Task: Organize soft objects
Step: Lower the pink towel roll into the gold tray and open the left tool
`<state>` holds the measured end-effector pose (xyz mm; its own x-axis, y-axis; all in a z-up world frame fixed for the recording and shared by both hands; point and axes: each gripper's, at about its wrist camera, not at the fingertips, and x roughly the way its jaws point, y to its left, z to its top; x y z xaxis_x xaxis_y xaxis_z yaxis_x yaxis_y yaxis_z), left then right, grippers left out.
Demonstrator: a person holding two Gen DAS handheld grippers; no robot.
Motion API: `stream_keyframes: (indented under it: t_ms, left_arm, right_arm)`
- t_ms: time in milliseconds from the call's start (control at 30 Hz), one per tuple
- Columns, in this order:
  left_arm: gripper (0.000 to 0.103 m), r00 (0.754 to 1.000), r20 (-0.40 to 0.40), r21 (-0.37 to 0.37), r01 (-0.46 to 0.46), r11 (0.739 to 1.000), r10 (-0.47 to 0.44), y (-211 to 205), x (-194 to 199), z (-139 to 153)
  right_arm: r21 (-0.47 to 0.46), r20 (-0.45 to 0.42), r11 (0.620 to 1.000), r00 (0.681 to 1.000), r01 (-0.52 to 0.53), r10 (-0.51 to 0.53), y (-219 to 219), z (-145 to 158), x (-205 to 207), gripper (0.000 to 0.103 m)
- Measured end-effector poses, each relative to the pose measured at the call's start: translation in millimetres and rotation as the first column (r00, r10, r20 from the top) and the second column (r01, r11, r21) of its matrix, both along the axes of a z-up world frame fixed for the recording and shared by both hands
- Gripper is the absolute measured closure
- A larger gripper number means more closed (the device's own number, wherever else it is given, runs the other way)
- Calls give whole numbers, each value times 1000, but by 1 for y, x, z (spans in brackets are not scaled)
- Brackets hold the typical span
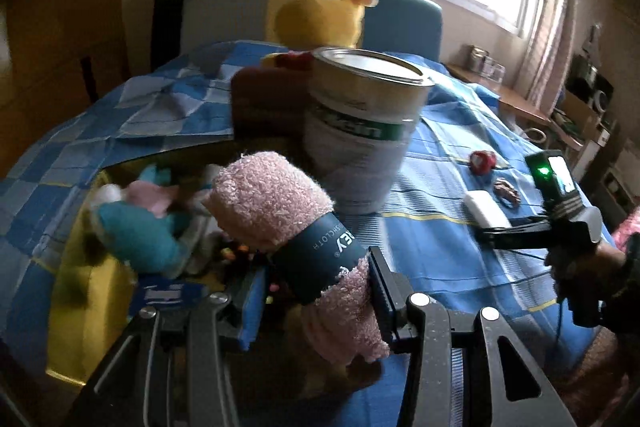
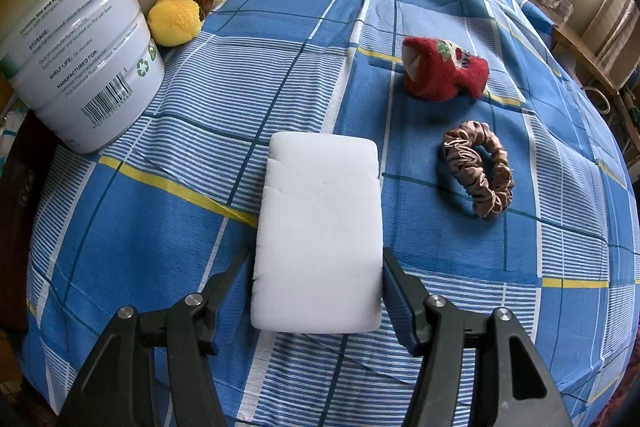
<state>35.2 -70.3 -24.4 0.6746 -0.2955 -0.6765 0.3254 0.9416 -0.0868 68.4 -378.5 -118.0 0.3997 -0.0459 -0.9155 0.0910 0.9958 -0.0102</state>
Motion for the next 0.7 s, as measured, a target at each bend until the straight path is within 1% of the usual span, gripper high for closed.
stream_keyframes:
  t_ms: [200,333,500,533,700]
  left_arm:
    - [56,998,-8,3,-66,998,66,29,4,-4]
    - [56,992,-19,0,-126,992,126,58,8,-7]
    - [56,970,-65,-48,-237,970,234,114,15,-8]
    - [56,963,-82,-59,-264,963,258,129,16,-9]
    - [56,936,-167,-105,-329,938,309,172,17,-25]
  right_arm:
    - [0,0,1000,1000,0,0,1,0,0,41]
    - [-4,1,1000,1000,0,0,0,0,0,41]
    - [-7,2,1000,1000,0,0,2,-1,0,41]
    - [-10,2,1000,1000,1,-1,2,-1,0,41]
    - [-17,3,1000,1000,-1,1,4,-2,0,41]
